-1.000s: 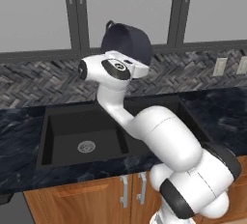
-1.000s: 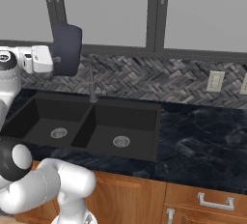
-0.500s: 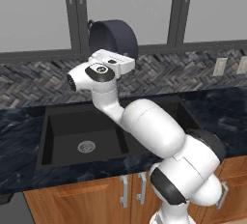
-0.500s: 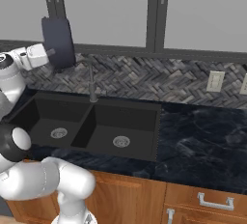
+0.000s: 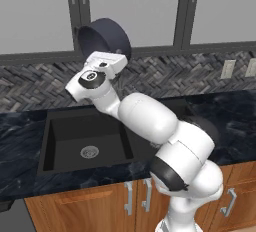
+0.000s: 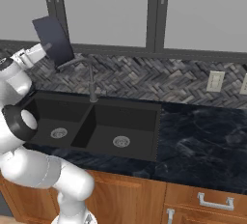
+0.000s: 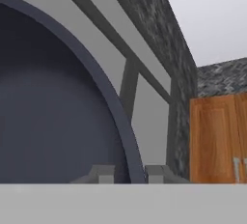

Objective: Dump the tomato from the pot into the sink. Then turn on the water and wash the tomato. Then turn off the water and put the tomato back in the pot.

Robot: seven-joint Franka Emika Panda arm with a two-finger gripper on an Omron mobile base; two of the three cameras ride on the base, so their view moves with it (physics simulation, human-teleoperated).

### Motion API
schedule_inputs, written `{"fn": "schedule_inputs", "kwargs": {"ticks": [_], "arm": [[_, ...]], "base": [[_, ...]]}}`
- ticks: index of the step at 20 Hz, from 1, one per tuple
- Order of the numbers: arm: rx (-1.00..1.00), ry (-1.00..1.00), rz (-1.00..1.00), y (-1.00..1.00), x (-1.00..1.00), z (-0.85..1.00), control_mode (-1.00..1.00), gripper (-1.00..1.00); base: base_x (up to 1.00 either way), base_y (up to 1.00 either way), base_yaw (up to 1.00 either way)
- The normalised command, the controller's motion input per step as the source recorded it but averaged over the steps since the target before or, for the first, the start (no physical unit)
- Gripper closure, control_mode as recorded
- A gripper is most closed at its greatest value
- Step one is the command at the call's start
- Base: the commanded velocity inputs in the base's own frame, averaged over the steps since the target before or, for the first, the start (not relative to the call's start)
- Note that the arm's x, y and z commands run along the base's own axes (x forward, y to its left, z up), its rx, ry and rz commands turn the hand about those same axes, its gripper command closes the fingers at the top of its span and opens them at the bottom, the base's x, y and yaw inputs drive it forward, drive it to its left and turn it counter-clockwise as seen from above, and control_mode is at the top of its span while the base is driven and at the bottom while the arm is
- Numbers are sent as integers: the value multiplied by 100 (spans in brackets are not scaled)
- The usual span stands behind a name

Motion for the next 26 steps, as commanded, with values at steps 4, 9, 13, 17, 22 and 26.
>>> {"fn": "schedule_inputs", "kwargs": {"ticks": [4, 9, 13, 17, 22, 26], "arm": [[-23, -6, 0, 24, 35, 0, -100, 100], [-20, -18, 0, 15, 9, 22, -100, 100], [-24, -33, 0, 13, 0, 29, -100, 100], [-24, -32, 0, 23, -4, 21, -100, 100], [-24, -29, 0, 23, -7, 13, -100, 100], [-10, -17, 0, 6, -59, 29, -100, 100]], "base": [[0, 0, 0], [0, 0, 0], [0, 0, 0], [0, 0, 0], [0, 0, 0], [0, 0, 0]]}}
